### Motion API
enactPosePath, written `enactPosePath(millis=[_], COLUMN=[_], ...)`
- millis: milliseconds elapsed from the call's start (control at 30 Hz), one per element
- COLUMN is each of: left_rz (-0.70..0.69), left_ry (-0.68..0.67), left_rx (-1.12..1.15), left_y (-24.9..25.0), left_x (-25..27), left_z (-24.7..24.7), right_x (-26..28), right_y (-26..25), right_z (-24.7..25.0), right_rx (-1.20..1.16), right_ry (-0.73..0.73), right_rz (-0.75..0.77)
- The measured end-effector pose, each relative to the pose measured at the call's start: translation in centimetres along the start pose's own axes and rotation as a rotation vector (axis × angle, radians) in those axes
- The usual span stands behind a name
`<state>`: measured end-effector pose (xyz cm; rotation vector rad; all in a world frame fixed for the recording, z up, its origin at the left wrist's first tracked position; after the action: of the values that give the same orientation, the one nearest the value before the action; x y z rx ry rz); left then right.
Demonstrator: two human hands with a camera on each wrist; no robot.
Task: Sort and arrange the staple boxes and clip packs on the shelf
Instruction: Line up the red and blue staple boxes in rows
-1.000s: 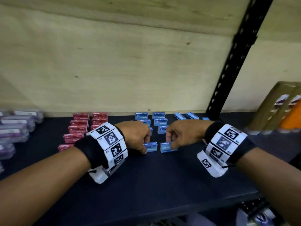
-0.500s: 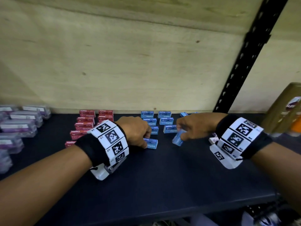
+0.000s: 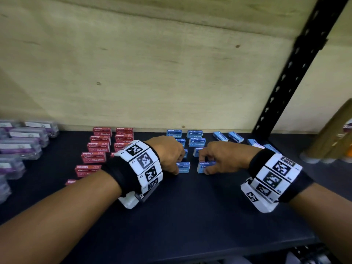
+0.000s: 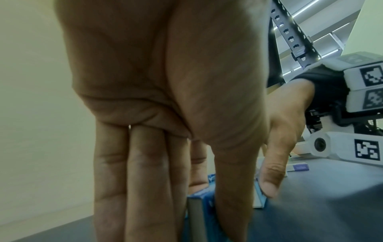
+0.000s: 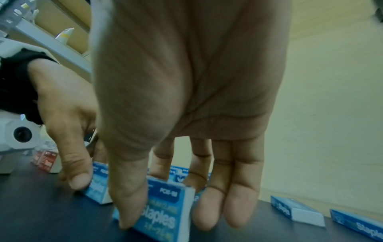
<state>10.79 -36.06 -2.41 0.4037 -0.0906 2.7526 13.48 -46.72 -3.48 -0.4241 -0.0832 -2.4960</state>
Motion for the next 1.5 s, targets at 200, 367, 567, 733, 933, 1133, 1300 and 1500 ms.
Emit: enactPosePath(millis=[200,367,567,733,933,1133,1300,1500], left_rz=[-0.008,-0.008,-0.011,-0.023,-0.019,0.000,-0.014,-0.009], left_ry=[0.004,0.022,0.026,0.029,0.038,0.067,0.042,0.046], left_rx=[0.014,0.048,0.037,0.030,0.030,-0.008,0.041,0.061], left_y=[0.0,-0.5,-0.4,-0.5,-0.2,0.5,0.1,-0.5], left_x=[0.0,0.1,0.0,-0.1,-0.3,-0.5,-0.4,-0.3], left_z=[0.1,0.1,0.1,0.1,0.1,0.2,0.1,0.0], right_x=[0.3,0.2,0.2,1.1,1.0,0.4,0.5,0.4], right_y=[0.8,1.2,1.6,2.5,2.2,1.7,2.1,2.7], right_z=[-0.1,0.0,0.3,0.1,0.4,0.5,0.4,0.4], right_rx=[-0.052,-0.086,-0.098,-0.140,-0.126,-0.102,-0.128,-0.169], right_ry=[0.031,0.055,0.094,0.032,0.033,0.019,0.036,0.065], right_rz=[-0.034,-0.042,-0.057,-0.114,-0.099,-0.096,-0.095,-0.115])
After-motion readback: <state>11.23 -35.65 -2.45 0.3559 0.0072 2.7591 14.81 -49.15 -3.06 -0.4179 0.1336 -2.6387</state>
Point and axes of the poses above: each hand's wrist, its own x-axis away from the middle knuckle, its own z-axis out of the back of the hand, y = z × x, the point moved 9 cm from there along -x, towards the middle knuckle, and after that the axes turned 1 degree about y, right-handed, at the moved point
